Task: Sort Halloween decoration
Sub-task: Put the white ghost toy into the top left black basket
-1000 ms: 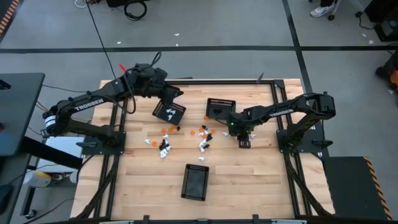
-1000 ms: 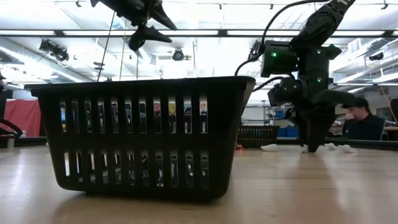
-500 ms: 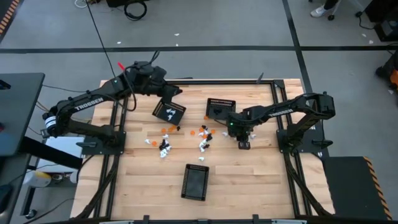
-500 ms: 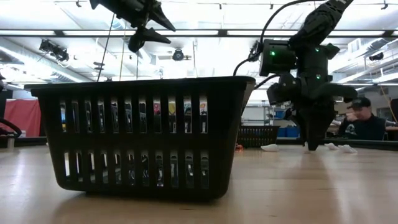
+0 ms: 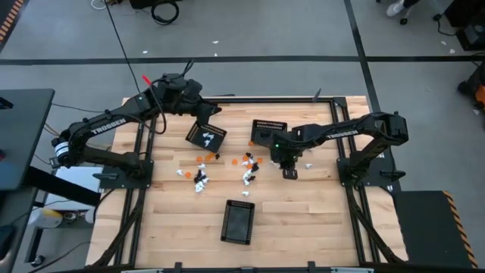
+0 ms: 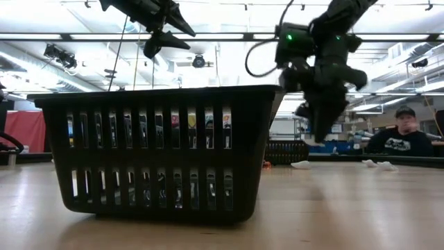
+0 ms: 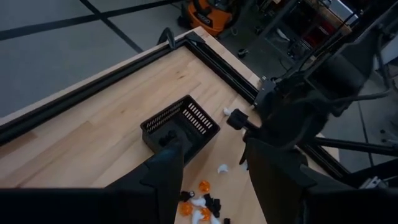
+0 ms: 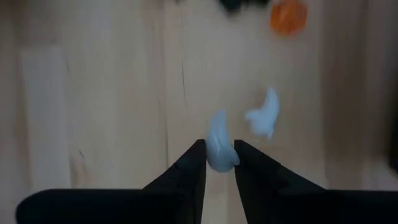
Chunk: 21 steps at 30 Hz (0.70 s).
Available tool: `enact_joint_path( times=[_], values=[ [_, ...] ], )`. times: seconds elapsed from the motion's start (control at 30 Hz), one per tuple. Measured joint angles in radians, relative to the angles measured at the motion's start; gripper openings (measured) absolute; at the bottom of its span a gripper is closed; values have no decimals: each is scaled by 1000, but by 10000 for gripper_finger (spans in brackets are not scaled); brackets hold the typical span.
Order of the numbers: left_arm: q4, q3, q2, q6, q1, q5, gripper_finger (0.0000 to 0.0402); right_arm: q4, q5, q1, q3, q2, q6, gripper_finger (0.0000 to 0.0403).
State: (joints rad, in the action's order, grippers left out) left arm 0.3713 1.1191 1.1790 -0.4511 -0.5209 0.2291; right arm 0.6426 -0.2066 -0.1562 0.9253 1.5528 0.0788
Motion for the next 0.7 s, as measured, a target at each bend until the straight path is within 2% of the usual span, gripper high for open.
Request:
enact_joint_path(
  times=[0.1, 0.23, 0.5, 0.7],
  values=[
    [21, 0, -1, 7, 0, 0, 182, -9, 1, 0, 58, 1, 0, 86],
    [135, 0, -25, 77, 3, -12, 182, -15, 21, 0, 165, 50, 0, 86],
    [325, -1, -130, 202, 9, -83, 182, -76, 30, -22, 440, 279, 3, 86],
    [459, -1, -162, 211, 53, -105, 182, -175, 21, -61, 626, 446, -8, 86]
  ],
)
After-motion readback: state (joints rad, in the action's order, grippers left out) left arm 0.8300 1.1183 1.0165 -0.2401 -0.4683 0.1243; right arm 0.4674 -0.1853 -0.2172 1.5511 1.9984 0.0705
